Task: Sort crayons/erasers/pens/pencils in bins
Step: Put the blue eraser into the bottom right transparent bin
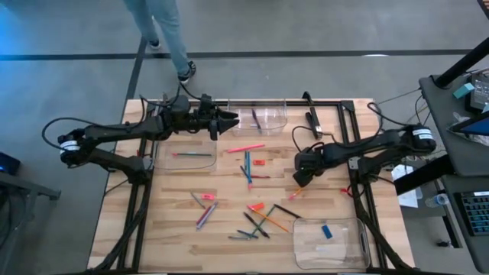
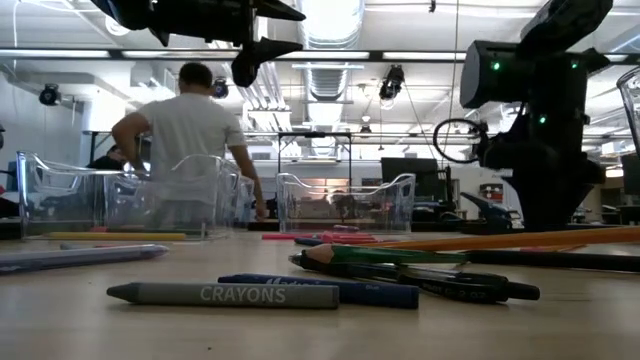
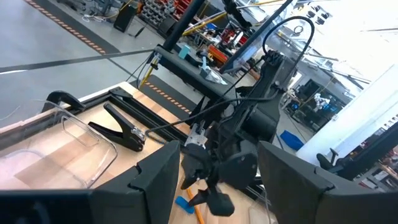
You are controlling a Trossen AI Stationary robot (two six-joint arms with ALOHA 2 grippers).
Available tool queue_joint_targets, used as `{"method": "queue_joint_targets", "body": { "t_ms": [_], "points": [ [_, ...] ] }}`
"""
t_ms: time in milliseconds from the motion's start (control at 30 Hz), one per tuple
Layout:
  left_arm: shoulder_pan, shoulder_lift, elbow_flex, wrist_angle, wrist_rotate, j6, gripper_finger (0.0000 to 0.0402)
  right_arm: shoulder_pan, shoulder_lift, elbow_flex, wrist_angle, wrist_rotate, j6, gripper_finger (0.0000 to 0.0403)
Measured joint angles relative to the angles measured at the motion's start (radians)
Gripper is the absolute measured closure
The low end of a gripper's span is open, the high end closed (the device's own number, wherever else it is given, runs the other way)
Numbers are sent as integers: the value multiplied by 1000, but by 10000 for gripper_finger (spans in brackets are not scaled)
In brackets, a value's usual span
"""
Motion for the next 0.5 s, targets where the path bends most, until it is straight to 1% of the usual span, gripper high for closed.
{"method": "queue_joint_targets", "body": {
  "t_ms": [233,333,500],
  "points": [
    [0,0,0,-4,4,0,201,0,112,15,21,-8,7,193],
    [0,0,0,-4,4,0,201,0,142,45,51,-19,6,193],
    [0,0,0,-5,5,0,201,-1,173,91,37,-29,-19,194]
  ]
}}
